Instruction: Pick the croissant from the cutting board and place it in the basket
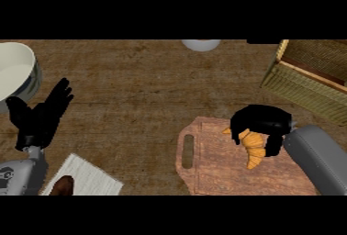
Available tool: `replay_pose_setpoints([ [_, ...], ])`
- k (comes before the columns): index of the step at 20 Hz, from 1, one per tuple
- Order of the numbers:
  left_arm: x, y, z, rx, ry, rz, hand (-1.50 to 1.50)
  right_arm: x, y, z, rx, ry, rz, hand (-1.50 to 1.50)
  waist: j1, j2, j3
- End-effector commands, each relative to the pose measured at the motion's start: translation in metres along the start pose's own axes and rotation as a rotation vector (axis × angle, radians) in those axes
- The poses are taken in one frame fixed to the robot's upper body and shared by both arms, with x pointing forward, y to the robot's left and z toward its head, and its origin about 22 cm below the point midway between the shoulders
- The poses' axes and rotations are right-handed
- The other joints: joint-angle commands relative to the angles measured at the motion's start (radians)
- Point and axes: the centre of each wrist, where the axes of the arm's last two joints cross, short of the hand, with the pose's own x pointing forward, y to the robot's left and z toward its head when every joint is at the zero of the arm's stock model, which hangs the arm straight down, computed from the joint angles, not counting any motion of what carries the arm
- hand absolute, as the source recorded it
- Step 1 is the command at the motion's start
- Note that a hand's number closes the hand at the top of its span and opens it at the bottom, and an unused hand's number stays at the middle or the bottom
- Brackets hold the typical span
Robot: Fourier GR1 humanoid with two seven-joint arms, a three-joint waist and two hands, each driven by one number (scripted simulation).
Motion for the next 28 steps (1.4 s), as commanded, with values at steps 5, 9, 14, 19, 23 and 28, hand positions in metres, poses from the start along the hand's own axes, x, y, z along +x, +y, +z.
replay_pose_setpoints([
  [5,0.011,0.012,0.007,0.013,0.009,0.003,0.00,0.001,0.032,0.008,0.062,-0.049,-0.006,1.50,0.001,0.003,0.004],
  [9,0.002,0.009,0.004,0.033,0.014,-0.003,0.00,0.019,0.023,-0.047,-0.137,0.327,-0.174,1.50,-0.036,-0.013,0.000],
  [14,-0.001,0.019,0.007,0.056,0.041,0.001,0.00,0.022,0.026,-0.061,-0.332,0.701,-0.330,1.50,-0.076,-0.029,-0.002],
  [19,-0.008,0.017,0.010,0.039,0.054,0.004,0.00,0.060,-0.010,-0.101,-0.558,0.786,-0.510,1.50,-0.039,-0.023,0.001],
  [23,0.005,0.008,0.000,0.015,0.019,-0.012,0.00,0.104,-0.054,-0.109,-0.860,0.648,-0.561,1.50,-0.012,-0.020,0.005],
  [28,-0.010,0.006,0.004,0.010,0.040,0.008,0.00,0.181,-0.110,-0.116,-1.116,0.619,-0.479,1.50,-0.015,-0.020,0.000],
])
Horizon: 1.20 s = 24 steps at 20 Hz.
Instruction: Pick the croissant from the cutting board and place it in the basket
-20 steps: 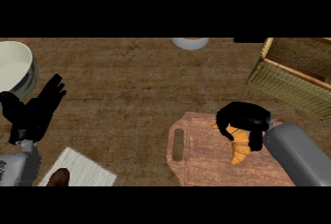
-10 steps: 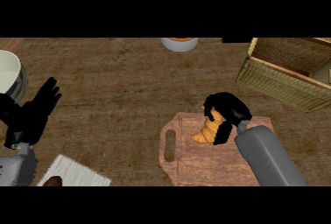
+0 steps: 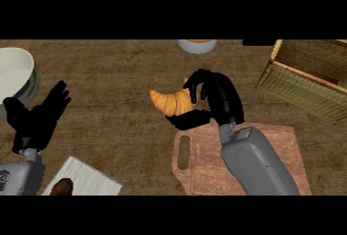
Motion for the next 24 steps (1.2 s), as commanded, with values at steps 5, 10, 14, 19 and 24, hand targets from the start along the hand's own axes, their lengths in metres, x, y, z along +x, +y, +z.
replay_pose_setpoints([
  [5,-0.003,0.001,-0.005,0.010,-0.005,0.003,0.00,0.124,-0.037,0.030,-0.314,0.046,-0.034,1.50,-0.001,0.013,0.000],
  [10,0.008,0.001,-0.010,0.007,-0.029,-0.005,0.00,0.175,-0.066,0.032,-0.387,0.121,0.059,1.50,0.010,0.020,0.001],
  [14,0.005,-0.001,0.000,-0.013,-0.020,-0.016,0.00,0.180,-0.091,0.012,-0.464,0.144,0.067,1.50,0.019,0.023,0.002],
  [19,0.008,0.001,-0.008,-0.017,-0.011,-0.004,0.00,0.206,-0.124,-0.008,-0.551,0.155,0.081,1.50,0.019,0.025,0.002],
  [24,0.014,0.002,-0.015,-0.013,-0.026,-0.004,0.00,0.179,-0.165,-0.049,-0.636,0.245,0.152,1.50,0.019,0.030,0.002],
])
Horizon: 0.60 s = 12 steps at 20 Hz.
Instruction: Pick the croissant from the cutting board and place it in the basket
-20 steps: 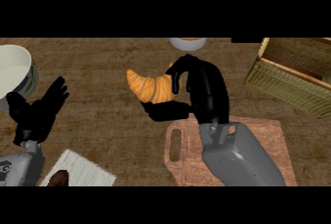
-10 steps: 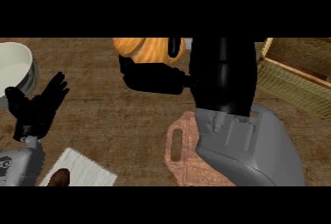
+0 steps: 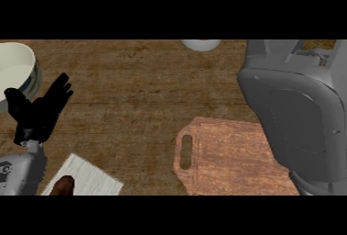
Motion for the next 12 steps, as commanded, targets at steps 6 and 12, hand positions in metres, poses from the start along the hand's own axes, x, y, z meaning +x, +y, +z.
replay_pose_setpoints([
  [6,-0.018,-0.020,0.005,0.011,-0.011,0.007,0.00,-0.042,-0.001,-0.063,-0.146,0.180,0.217,1.50,0.002,0.005,0.000],
  [12,-0.011,0.001,0.001,0.004,0.004,0.009,0.00,-0.092,-0.038,-0.078,-0.129,0.208,0.193,1.50,-0.007,0.001,0.001],
])
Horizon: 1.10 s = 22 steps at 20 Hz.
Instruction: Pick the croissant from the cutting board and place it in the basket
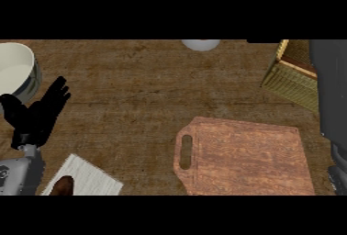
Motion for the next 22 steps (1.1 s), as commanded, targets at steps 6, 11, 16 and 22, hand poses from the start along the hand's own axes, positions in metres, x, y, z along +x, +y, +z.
replay_pose_setpoints([
  [6,-0.017,0.001,0.004,0.007,-0.013,-0.028,0.00,-0.067,-0.016,-0.033,-0.026,0.022,0.053,1.50,-0.003,-0.001,0.000],
  [11,0.014,0.002,-0.002,-0.004,0.004,-0.007,0.00,-0.123,0.004,-0.058,-0.025,0.044,-0.018,1.50,0.003,0.002,0.000],
  [16,0.002,0.004,0.000,-0.004,-0.023,-0.016,0.00,-0.138,0.010,-0.066,-0.224,0.165,0.000,1.50,0.011,0.006,0.000],
  [22,0.000,-0.011,0.007,0.007,-0.003,-0.018,0.00,-0.170,0.028,-0.082,-0.109,0.182,-0.002,-1.50,0.010,0.002,0.000],
])
